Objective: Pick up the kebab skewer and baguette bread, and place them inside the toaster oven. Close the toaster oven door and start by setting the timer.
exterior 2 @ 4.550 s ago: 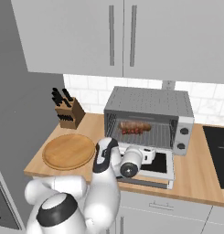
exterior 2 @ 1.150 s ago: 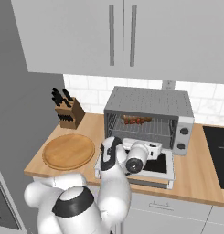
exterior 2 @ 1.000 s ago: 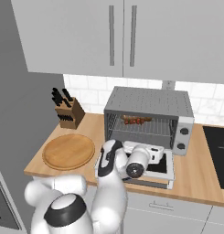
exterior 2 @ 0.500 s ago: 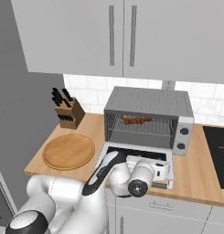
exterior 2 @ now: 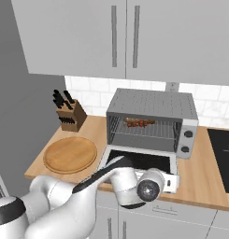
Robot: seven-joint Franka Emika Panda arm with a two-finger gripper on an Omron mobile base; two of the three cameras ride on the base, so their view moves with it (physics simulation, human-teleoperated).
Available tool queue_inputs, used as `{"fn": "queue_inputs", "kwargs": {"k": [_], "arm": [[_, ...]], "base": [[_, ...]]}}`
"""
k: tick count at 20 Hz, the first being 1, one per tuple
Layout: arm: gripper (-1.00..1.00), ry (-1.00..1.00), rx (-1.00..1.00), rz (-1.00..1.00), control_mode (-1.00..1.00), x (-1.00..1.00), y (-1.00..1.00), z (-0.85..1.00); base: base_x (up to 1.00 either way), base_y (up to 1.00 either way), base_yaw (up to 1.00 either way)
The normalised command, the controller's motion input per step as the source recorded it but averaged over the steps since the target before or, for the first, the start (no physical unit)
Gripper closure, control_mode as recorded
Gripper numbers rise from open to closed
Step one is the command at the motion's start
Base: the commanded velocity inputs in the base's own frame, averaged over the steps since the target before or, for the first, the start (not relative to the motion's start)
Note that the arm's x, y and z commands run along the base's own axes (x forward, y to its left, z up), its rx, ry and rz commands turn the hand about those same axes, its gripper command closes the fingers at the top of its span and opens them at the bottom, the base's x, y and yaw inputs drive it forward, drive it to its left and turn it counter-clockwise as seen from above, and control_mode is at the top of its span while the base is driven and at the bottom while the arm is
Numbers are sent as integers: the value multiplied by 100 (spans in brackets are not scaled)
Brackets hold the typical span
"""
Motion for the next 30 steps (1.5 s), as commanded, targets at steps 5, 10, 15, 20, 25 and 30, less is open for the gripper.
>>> {"fn": "queue_inputs", "kwargs": {"k": [5, 10, 15, 20, 25, 30], "arm": [[-100, 24, -2, 0, -100, -39, 0, 0], [-100, 18, 0, 0, -100, -22, 0, -1], [-100, 13, -1, 0, -100, -33, 2, -17], [-100, 5, -2, 0, -100, -13, 9, -10], [-100, 1, 2, 7, -100, 3, 15, -6], [-100, 0, 8, 11, -100, 3, 8, -19]], "base": [[0, 0, 0], [0, 0, 0], [0, 0, 0], [0, 0, 0], [0, 0, 0], [0, 0, 0]]}}
